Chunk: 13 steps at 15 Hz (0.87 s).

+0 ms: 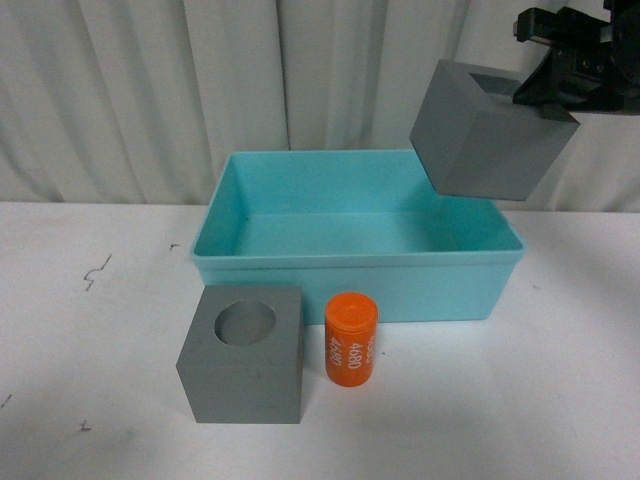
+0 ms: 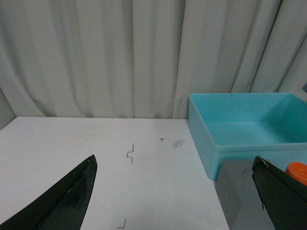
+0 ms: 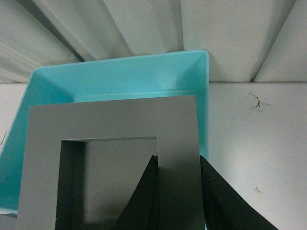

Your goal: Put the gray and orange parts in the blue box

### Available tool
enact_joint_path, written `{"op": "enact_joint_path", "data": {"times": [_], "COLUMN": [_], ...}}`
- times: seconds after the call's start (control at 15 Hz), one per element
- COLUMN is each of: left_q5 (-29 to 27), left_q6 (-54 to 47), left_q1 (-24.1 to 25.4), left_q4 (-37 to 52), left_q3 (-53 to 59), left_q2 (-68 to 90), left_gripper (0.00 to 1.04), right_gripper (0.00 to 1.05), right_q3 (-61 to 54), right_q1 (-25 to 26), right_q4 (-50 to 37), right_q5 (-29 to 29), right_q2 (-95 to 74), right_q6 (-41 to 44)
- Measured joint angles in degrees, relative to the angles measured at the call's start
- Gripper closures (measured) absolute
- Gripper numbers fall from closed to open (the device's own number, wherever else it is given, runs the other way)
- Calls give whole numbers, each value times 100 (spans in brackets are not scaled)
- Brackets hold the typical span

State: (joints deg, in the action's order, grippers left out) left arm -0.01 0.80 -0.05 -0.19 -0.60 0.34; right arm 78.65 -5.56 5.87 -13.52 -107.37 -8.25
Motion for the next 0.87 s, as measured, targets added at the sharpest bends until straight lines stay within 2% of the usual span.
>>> {"op": "enact_joint_path", "data": {"times": [0.4, 0.87], "left_q5": [2, 2], "left_q6": [0, 0], "left_q1": [0, 0], "left_q4": [-2, 0], "left_q3": [0, 0], "left_q2": [0, 0], "left_gripper": [7, 7], "right_gripper": [86, 86], "right_q3": [608, 636], "right_q1": [-122, -417], "right_q4": [133, 22], "right_q5": [129, 568], "right_q2": [-863, -1325], "right_q6": [-286, -413]}}
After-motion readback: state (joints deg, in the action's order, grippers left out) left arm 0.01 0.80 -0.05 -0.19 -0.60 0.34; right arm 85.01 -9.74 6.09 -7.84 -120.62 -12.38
